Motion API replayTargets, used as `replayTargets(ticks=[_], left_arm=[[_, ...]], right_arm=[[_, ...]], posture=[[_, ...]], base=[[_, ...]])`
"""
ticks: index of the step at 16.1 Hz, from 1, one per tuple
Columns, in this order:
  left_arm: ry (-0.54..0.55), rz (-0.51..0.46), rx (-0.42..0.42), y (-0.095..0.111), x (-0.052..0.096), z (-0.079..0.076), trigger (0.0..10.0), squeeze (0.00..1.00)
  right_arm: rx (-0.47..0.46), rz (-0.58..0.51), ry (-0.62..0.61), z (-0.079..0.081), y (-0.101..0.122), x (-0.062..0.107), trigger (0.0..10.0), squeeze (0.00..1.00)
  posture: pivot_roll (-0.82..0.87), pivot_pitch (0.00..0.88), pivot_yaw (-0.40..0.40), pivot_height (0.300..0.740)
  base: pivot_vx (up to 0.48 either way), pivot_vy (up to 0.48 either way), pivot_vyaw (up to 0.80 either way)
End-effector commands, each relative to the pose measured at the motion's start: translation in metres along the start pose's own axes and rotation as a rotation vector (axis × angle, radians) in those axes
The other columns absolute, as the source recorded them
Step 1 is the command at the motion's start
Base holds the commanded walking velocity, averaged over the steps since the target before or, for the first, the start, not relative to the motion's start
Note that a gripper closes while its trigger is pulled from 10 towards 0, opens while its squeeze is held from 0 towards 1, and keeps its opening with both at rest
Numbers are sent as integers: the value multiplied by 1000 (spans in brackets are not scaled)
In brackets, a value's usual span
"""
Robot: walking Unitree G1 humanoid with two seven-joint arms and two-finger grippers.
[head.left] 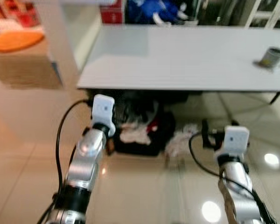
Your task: Setting the table
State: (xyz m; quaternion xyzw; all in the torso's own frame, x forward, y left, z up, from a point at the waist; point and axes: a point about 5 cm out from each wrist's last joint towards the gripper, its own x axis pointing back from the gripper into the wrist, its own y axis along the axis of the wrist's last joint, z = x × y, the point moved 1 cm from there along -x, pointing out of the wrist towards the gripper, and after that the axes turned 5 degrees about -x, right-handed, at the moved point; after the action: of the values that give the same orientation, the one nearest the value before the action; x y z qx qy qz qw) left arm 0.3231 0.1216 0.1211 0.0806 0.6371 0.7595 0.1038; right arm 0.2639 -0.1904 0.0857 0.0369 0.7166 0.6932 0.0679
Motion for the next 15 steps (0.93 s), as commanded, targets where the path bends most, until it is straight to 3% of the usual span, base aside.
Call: replayTargets(ticks=[1,6,10,15], left_arm=[[1,0,3,0,0,-3,10000,0],[33,-8,9,0,2,0,10000,0],[75,-49,4,6,5,8,10000,0],[194,-30,19,2,17,41,10000,0]], right_arm=[[6,-1,-12,-5,1,-1,10000,0],[3,-4,0,-3,1,0,10000,0],[-37,-107,16,0,18,-2,10000,0],[-31,-167,-33,-11,29,0,10000,0]], posture=[[9,0,15,740],[10,0,10,740],[18,0,3,740],[22,0,2,740]], base=[[0,480,0],[0,480,0],[0,480,0],[0,480,0]])
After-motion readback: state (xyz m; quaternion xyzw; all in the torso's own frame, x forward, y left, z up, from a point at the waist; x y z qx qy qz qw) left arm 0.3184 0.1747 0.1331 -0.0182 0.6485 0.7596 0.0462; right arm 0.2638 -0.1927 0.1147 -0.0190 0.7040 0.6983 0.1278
